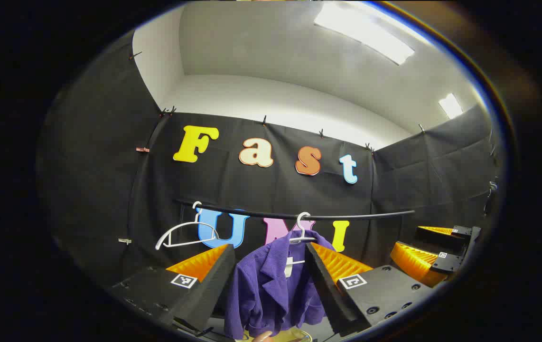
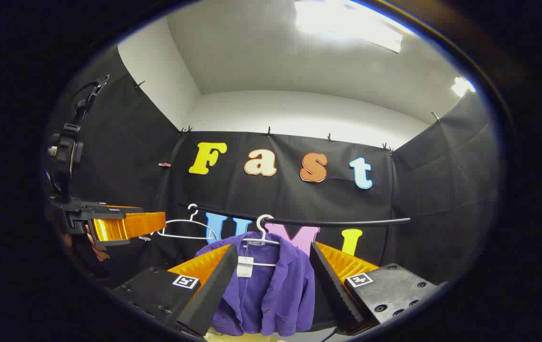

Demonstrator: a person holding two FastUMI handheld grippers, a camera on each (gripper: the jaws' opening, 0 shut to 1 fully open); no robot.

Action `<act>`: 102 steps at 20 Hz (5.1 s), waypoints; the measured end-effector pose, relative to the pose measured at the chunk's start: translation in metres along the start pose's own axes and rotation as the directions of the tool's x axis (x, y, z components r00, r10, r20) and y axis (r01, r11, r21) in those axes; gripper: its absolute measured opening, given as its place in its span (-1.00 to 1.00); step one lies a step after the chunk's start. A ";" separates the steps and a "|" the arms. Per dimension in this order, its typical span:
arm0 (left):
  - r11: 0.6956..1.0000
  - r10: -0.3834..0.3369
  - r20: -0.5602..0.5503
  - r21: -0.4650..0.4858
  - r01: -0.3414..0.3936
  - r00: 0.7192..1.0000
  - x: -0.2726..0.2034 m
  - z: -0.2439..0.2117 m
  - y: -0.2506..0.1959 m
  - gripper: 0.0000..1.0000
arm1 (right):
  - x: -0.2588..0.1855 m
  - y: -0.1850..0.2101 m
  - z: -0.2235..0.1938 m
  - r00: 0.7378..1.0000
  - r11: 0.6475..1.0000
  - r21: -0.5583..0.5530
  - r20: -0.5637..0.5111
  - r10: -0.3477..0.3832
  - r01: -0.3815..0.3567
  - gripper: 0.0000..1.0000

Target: Grasp the clothes on the hanger with both hands and then place them into the laundry hamper below.

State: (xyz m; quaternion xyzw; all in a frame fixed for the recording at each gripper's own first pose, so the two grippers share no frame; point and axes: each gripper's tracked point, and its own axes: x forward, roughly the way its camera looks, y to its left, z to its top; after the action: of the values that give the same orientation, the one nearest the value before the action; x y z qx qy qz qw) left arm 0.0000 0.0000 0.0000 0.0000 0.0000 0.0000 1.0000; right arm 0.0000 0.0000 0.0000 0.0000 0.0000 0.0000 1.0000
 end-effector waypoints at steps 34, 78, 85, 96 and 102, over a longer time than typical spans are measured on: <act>0.972 -0.237 -0.052 -0.014 0.237 0.970 -0.016 -0.014 0.001 0.84 | -0.029 0.045 -0.009 0.991 0.992 -0.065 -0.074 -0.110 0.105 0.94; 0.986 0.126 -0.350 -0.061 -0.157 0.928 0.231 -0.265 0.003 0.84 | 0.234 -0.025 -0.279 0.922 0.958 0.234 -0.307 0.234 -0.165 0.92; 0.968 0.230 -0.315 -0.023 -0.250 0.921 0.254 -0.266 0.027 -0.43 | 0.248 -0.039 -0.295 0.935 0.984 0.137 -0.318 0.154 -0.115 -0.85; 0.951 0.304 -0.308 0.034 -0.309 0.902 0.235 -0.236 0.046 -0.89 | 0.254 -0.117 -0.266 0.974 0.996 -0.053 -0.211 -0.084 0.075 -0.87; 0.915 0.400 -0.178 0.136 -0.380 0.899 0.212 -0.175 0.069 -0.89 | 0.258 -0.137 -0.230 0.984 0.986 -0.102 -0.111 -0.139 0.128 -0.96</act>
State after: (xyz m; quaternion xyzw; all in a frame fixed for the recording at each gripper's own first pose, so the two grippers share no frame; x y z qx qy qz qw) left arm 0.2120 0.0690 -0.1753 0.0488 0.1013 0.2004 0.9732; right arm 0.2578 -0.1370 -0.2300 -0.0474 0.0588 -0.0672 0.9949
